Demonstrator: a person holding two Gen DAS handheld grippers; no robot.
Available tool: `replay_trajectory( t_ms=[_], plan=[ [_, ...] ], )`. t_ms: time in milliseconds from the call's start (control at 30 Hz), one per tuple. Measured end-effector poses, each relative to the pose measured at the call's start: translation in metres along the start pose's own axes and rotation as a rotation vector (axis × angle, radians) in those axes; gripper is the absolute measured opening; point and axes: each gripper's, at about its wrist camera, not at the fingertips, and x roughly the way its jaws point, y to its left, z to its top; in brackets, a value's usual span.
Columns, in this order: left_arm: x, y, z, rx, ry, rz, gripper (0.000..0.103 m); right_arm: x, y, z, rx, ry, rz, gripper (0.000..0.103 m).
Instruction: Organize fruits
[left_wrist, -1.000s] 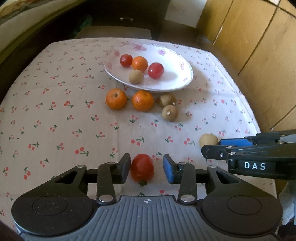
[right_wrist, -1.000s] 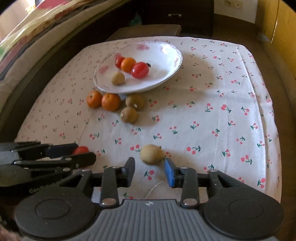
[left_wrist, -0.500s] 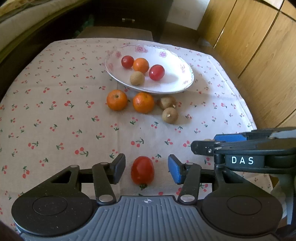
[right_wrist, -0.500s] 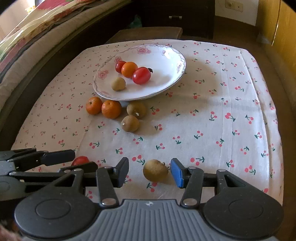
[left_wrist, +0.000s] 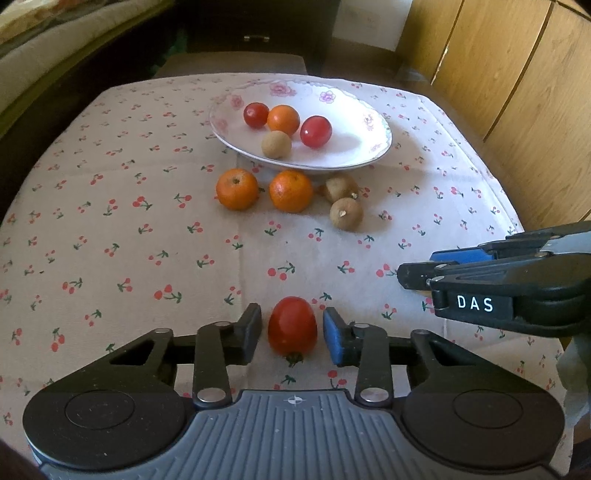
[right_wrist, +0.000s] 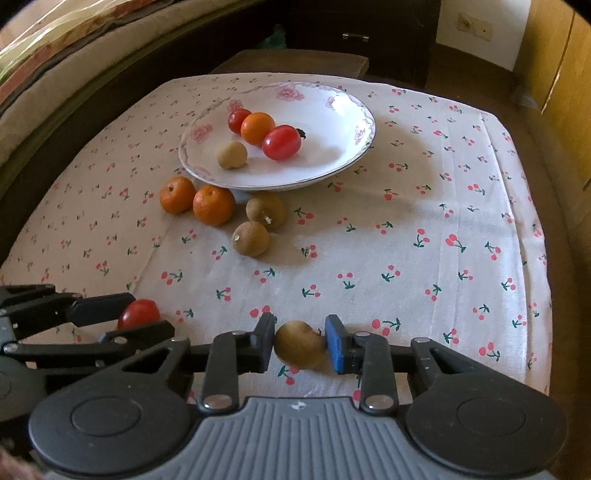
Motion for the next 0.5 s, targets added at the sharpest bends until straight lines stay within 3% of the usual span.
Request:
replay_trajectory(
  t_ms=[133,500],
  plan=[
    [0.0,-0.004,-0.001,0.03,-0.002,0.033,0.036,-0.002,0.001,-0.003,-0.009,0.004,-0.005,0.031],
    [-0.037,-0.002,0.0,0.015,-0.043,0.086,0.035,-0.036,0.017,-0.006,-0.028,-0.05,0.008,0.031]
  ],
)
